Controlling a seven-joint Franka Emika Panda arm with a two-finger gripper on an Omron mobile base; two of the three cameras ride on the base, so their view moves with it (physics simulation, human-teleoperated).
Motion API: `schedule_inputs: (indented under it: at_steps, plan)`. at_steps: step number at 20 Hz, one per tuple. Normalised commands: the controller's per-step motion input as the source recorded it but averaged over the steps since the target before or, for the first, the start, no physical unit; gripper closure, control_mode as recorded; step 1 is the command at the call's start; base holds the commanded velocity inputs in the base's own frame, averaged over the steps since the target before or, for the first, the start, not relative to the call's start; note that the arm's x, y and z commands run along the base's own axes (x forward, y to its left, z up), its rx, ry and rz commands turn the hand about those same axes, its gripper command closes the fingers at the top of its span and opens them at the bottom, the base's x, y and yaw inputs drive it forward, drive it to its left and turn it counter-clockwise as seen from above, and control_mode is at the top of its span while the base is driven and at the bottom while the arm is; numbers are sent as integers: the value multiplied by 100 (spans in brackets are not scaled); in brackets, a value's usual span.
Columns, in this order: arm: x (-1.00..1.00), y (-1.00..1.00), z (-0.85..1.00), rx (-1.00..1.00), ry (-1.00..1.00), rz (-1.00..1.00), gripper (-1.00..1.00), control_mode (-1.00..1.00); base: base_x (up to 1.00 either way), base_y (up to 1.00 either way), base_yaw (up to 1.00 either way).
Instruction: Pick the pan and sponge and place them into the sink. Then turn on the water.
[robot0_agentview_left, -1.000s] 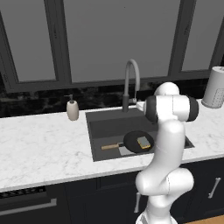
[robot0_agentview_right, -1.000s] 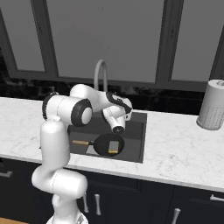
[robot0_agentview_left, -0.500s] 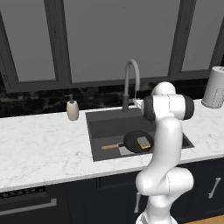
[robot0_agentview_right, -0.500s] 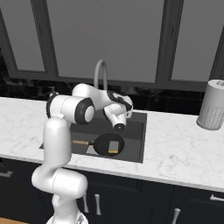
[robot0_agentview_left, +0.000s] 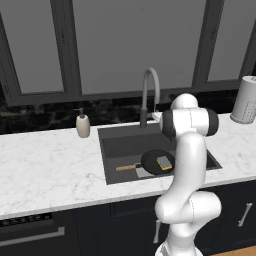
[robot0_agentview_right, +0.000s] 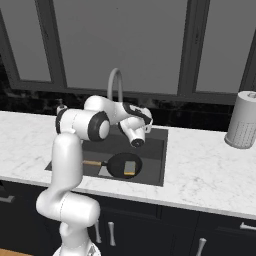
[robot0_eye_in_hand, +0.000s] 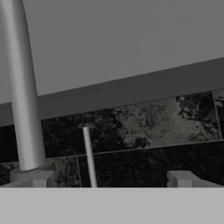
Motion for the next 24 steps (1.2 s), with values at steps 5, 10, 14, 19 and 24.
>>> schedule_inputs:
  at_steps: [5, 10, 14, 19, 24]
  plan:
    - [12, 2, 0, 0, 0, 0, -100, -100, 0, 0, 0]
    - [9, 9, 0, 0, 0, 0, -100, -100, 0, 0, 0]
    - [5, 11, 0, 0, 0, 0, -100, -100, 0, 0, 0]
    - [11, 8, 0, 0, 0, 0, -100, -100, 0, 0, 0]
    - [16, 0, 0, 0, 0, 0, -100, -100, 0, 0, 0]
